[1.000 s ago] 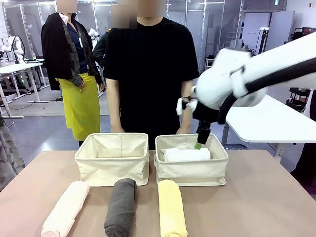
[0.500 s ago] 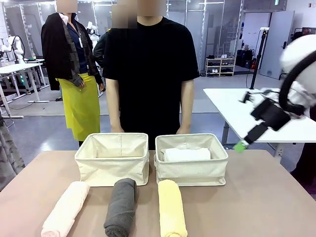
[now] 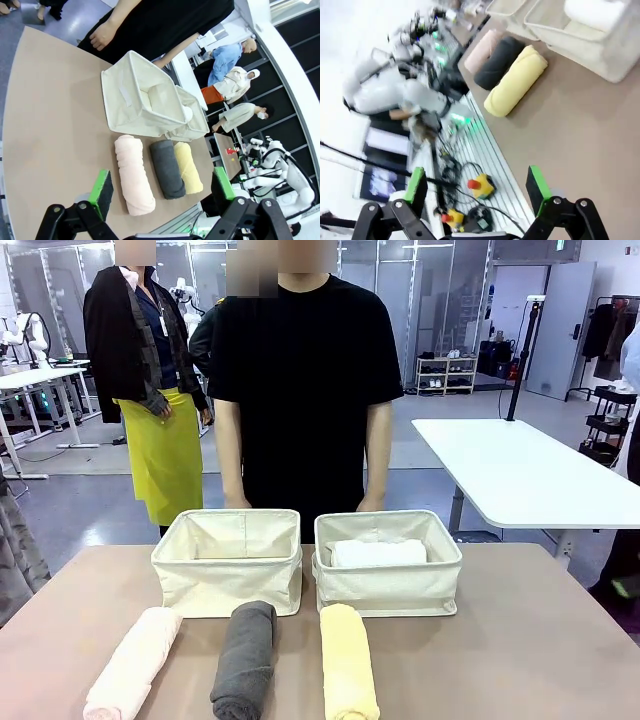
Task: Divide the towels into two baskets.
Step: Pick up one hotel-folded towel from the bottom of the table and place it in the Fabric basket indicated by the person.
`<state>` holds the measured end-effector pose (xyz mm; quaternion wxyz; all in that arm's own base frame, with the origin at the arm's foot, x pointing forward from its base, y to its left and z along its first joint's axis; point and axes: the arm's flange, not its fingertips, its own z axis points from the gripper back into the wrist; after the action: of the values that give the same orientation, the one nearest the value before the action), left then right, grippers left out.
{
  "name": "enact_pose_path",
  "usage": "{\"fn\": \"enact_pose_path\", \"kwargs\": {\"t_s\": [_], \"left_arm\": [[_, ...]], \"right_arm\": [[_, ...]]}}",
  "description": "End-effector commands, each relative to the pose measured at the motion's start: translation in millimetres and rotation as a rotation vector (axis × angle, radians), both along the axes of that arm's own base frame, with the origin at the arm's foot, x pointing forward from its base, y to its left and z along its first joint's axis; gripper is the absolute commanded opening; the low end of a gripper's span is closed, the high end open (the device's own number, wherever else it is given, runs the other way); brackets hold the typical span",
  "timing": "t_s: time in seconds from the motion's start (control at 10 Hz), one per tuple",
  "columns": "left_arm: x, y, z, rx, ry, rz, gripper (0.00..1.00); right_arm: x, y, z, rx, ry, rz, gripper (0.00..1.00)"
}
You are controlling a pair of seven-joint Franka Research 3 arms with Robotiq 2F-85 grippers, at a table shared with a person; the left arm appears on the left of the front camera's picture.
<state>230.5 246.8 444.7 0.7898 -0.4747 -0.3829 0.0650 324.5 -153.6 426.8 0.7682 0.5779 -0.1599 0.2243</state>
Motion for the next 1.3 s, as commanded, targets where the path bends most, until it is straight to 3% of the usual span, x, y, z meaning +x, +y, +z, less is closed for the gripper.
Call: {"fn": "enact_pose_path", "kwargs": {"t_s": [0.0,0.3,1.2], "left_arm": [[-1,2,1,-0.013,-0.018,0.000,1.00],[-1,2,1,-0.013,-0.018,0.000,1.00],[-1,2,1,-0.013,-0.018,0.000,1.00]], "right_arm": [[-33,-40,-40,0.083,0.039,-0.167,1.00],[-69,-65,-67,0.159,0.058,-0.273,1.00],[-71,-70,-69,0.136,0.086,-0.268,1.00]]}}
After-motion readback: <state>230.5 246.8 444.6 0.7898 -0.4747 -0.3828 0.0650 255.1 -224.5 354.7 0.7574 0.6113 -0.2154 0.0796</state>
